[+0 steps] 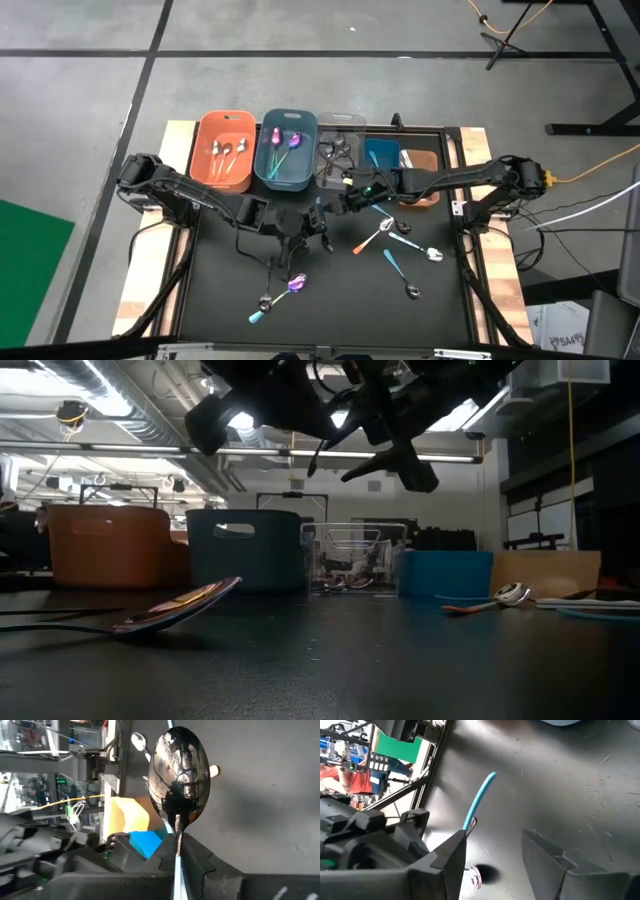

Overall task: Sort silverware by color (type)
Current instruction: Put the light blue spoon into the right blue bin

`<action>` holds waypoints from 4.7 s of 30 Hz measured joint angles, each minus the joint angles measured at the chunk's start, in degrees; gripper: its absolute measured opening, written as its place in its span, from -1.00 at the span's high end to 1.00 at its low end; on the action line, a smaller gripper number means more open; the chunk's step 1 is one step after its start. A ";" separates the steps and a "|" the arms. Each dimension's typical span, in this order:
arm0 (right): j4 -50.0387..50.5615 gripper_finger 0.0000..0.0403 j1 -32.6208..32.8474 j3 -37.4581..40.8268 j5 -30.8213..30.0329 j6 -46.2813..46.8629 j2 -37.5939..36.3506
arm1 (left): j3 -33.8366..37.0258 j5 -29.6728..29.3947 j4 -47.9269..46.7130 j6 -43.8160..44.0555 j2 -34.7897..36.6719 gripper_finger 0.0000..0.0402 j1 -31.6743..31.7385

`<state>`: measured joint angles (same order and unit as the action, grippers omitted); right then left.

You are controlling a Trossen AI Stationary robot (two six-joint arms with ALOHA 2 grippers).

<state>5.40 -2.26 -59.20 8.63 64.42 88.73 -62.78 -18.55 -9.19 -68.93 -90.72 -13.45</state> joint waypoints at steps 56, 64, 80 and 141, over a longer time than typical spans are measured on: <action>-6.57 0.12 1.64 0.00 0.67 9.51 0.15 | 0.02 -0.65 3.54 -9.73 0.00 0.97 -3.50; -6.48 0.21 1.60 0.00 0.50 9.50 0.15 | 0.02 -3.14 4.62 -11.30 0.00 0.97 -3.43; -7.93 0.96 1.55 -0.02 -1.39 9.44 0.15 | 0.09 -3.37 5.18 -11.16 -0.07 0.90 -3.16; 21.73 1.00 -40.15 0.02 7.01 -33.92 -4.52 | 0.02 -10.05 4.72 18.80 -0.02 0.85 -2.03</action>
<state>27.14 -42.42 -59.18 15.64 30.50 84.21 -62.76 -28.60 -4.47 -50.12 -90.74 -15.49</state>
